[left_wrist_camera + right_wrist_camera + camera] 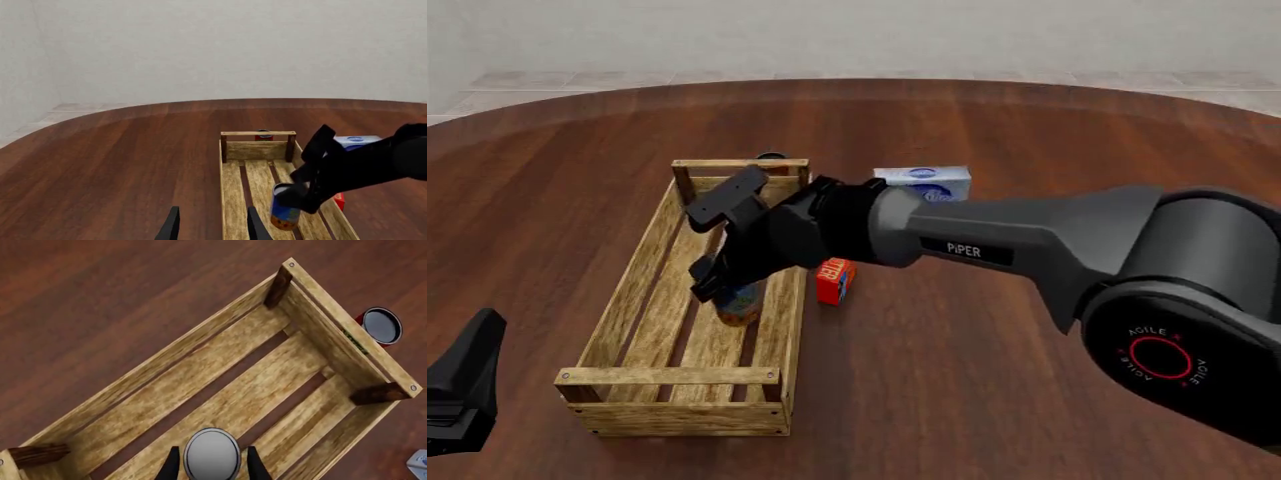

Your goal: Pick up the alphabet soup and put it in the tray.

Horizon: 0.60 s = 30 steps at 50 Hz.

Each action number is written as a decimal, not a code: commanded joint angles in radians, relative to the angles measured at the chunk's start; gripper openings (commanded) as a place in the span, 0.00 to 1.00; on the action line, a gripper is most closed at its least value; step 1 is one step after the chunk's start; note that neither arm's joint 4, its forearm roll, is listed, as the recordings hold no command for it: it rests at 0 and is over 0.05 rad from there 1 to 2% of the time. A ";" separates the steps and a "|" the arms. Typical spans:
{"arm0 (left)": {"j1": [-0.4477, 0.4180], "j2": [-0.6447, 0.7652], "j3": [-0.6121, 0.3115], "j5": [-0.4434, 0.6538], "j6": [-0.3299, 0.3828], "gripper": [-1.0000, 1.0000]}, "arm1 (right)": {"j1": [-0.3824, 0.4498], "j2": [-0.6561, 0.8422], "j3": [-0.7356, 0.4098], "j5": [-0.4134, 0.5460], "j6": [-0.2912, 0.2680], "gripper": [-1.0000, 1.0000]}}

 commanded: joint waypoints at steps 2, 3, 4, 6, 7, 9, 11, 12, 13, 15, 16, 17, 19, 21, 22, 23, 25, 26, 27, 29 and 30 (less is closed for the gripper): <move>0.000 -0.003 0.003 0.000 0.000 1.00 | -0.008 -0.013 0.004 -0.008 0.008 1.00; 0.000 -0.003 0.003 0.000 0.000 1.00 | -0.008 -0.013 0.004 -0.008 0.008 1.00; 0.000 -0.003 0.003 0.000 0.000 1.00 | -0.011 -0.017 0.004 -0.008 0.006 1.00; 0.000 -0.003 0.003 0.000 0.000 1.00 | -0.008 -0.024 0.007 -0.005 0.007 1.00; 0.000 -0.003 0.003 0.000 0.000 1.00 | -0.008 -0.032 0.010 -0.006 0.008 1.00; 0.000 -0.003 0.003 0.000 0.000 1.00 | -0.007 -0.043 0.014 -0.003 0.008 1.00; 0.000 -0.003 0.003 0.000 0.000 1.00 | -0.009 -0.059 0.022 -0.003 0.007 1.00; 0.000 -0.003 0.003 0.000 0.000 1.00 | -0.008 -0.069 0.027 -0.003 0.008 1.00; 0.000 -0.003 0.003 0.000 0.000 1.00 | -0.007 -0.079 0.033 -0.003 0.010 1.00; 0.000 -0.003 0.003 0.000 0.000 1.00 | -0.008 -0.101 0.047 -0.005 0.006 1.00; 0.000 -0.003 0.003 0.000 0.000 1.00 | -0.008 -0.101 0.047 -0.006 0.006 1.00; 0.000 -0.003 0.003 0.000 0.000 1.00 | -0.007 -0.111 0.054 -0.004 0.007 1.00; 0.000 -0.003 0.003 0.000 0.000 1.00 | -0.005 -0.131 0.069 -0.007 0.009 1.00; 0.000 -0.003 0.003 0.000 0.001 1.00 | -0.003 -0.153 0.086 -0.008 0.010 1.00; 0.000 -0.003 0.003 0.000 0.000 1.00 | -0.001 -0.168 0.097 -0.009 0.009 1.00; 0.000 -0.003 0.003 0.000 0.000 1.00 | -0.001 -0.175 0.102 -0.010 0.010 1.00; 0.000 -0.003 0.003 0.000 0.000 1.00 | 0.002 -0.201 0.116 -0.010 0.011 1.00; 0.000 -0.003 0.003 0.000 0.000 1.00 | 0.003 -0.213 0.122 -0.009 0.011 1.00; 0.000 -0.003 0.003 0.000 0.000 1.00 | 0.004 -0.225 0.128 -0.009 0.013 1.00; 0.000 -0.003 0.003 0.000 0.000 1.00 | 0.007 -0.247 0.143 -0.007 0.011 1.00; 0.000 -0.003 0.003 0.000 0.000 1.00 | 0.007 -0.255 0.149 -0.008 0.009 1.00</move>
